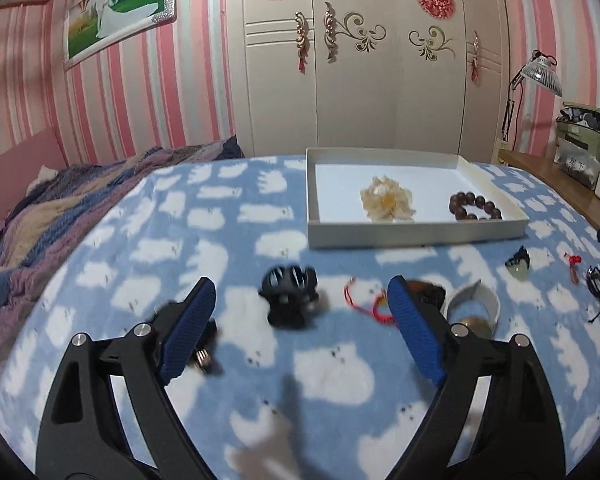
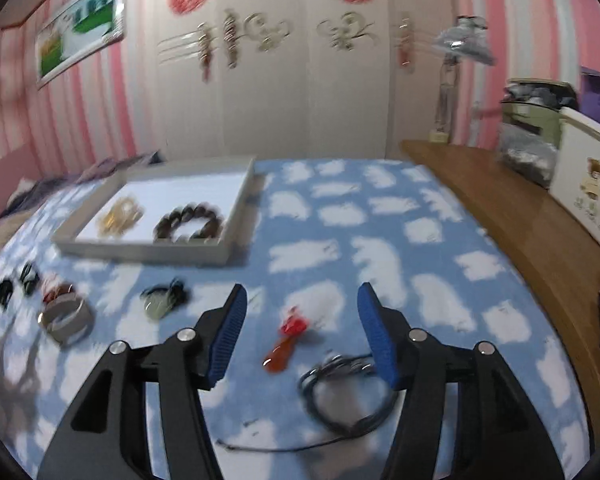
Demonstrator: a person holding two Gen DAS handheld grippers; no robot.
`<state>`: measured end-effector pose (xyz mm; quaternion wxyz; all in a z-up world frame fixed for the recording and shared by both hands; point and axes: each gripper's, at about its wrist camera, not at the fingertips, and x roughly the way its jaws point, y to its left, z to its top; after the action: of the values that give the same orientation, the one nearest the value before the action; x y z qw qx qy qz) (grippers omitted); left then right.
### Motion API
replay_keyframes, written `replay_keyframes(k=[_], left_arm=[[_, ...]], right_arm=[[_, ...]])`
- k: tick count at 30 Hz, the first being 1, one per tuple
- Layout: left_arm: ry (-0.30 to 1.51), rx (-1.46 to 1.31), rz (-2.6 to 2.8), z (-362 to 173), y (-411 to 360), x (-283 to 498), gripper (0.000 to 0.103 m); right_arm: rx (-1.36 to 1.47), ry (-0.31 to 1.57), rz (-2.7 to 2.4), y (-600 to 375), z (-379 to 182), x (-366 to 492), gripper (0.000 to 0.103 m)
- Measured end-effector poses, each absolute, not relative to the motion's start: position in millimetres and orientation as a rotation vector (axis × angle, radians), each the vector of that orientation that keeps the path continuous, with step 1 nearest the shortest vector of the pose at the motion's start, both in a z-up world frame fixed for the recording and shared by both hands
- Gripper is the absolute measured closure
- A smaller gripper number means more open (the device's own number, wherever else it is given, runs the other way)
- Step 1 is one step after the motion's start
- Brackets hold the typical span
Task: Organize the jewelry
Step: 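Grasp the black claw clip with the left tool while the right tool grasps the jade pendant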
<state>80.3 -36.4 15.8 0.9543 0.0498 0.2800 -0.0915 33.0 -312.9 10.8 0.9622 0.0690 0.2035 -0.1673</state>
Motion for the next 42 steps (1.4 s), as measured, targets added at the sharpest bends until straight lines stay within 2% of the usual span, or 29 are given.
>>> replay_keyframes(k=[7,17,28,31,35,36,37,38,41,42], left_arm=[[0.592,0.125,-0.159,5,-33,89,0.016],[0.625,0.11,-0.136,43,19,151,0.016],[0.704,0.193,-0.173,-12,-40,153,0.016],[0.726,0.216,-0.18,-19,-48,158,0.016],[0.764,0.208,-0.166,-28,-48,166,0.016],[0.777,0.207,-0.169,-30,-48,169,0.018],[0.785,0.205,-0.178,-32,-48,170,0.021],[0.797,0.201,-0.187,-33,-48,172,0.029],[0.837,0.185,-0.226,-37,-48,175,0.055],[0.839,0.183,-0.229,-38,-48,175,0.055]], right_arm=[[0.114,0.455,-0.279,-280,11,59,0.045],[0.162,0.513,-0.236,-260,11,108,0.045],[0.148,0.598,-0.224,-248,-17,151,0.045],[0.162,0.624,-0.226,-252,-21,155,0.049],[0.153,0.628,-0.212,-250,-22,157,0.061],[0.151,0.622,-0.219,-250,-21,157,0.069],[0.157,0.611,-0.219,-252,-20,155,0.072],[0.163,0.605,-0.215,-253,-19,153,0.081],[0.187,0.592,-0.202,-257,-19,150,0.085],[0.191,0.584,-0.197,-257,-18,149,0.086]])
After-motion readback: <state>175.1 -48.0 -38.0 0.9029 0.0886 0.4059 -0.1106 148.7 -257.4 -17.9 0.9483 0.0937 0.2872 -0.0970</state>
